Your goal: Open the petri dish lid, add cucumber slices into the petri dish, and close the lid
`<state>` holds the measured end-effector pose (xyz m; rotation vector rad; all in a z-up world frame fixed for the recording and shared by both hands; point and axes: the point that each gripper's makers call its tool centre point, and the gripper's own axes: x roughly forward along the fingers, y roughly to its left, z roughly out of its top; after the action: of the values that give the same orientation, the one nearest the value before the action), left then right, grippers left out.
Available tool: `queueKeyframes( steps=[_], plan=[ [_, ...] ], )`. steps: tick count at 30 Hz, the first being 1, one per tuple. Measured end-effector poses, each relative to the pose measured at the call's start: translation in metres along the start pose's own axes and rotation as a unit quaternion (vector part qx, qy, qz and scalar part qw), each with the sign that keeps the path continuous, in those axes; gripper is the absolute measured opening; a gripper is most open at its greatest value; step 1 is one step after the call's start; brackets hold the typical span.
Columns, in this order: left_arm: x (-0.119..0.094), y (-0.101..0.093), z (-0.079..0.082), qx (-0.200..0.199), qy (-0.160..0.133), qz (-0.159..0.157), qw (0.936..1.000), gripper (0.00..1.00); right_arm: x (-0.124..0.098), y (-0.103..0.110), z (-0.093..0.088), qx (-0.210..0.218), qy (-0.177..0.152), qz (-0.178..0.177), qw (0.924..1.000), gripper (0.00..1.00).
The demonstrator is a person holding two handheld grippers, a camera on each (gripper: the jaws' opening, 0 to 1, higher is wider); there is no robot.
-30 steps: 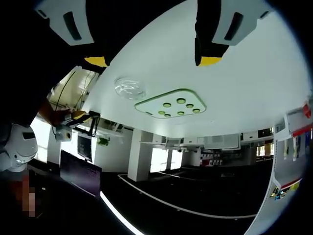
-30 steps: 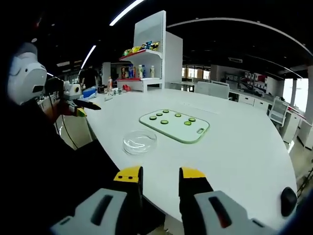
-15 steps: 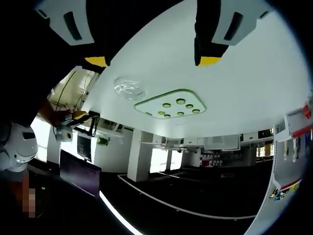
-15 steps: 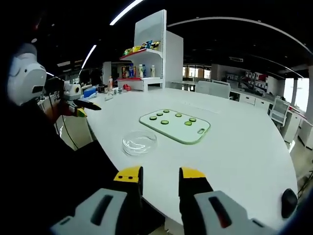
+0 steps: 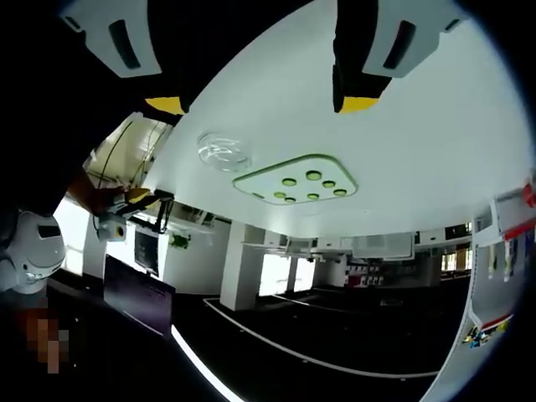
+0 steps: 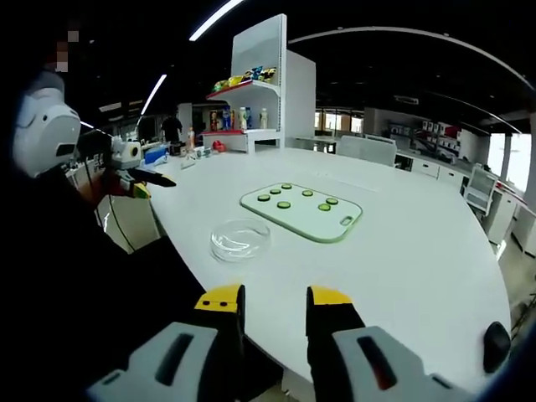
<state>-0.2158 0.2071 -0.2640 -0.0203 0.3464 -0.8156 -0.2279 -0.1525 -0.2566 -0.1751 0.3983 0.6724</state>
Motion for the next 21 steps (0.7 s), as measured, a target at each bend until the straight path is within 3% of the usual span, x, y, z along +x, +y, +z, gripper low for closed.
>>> queueKeyframes(
  steps=[17,21],
  plan=[
    [0.009,0.003,-0.007,-0.009,0.000,-0.013,0.9999,0.69,0.012,0.002,-0.008,0.001,-0.005,0.021,0.9998,0.30],
    [0.011,0.004,-0.005,-0.012,-0.014,-0.021,0.9996,0.69,0.019,0.004,-0.015,-0.012,-0.009,0.035,0.9993,0.31]
  ],
)
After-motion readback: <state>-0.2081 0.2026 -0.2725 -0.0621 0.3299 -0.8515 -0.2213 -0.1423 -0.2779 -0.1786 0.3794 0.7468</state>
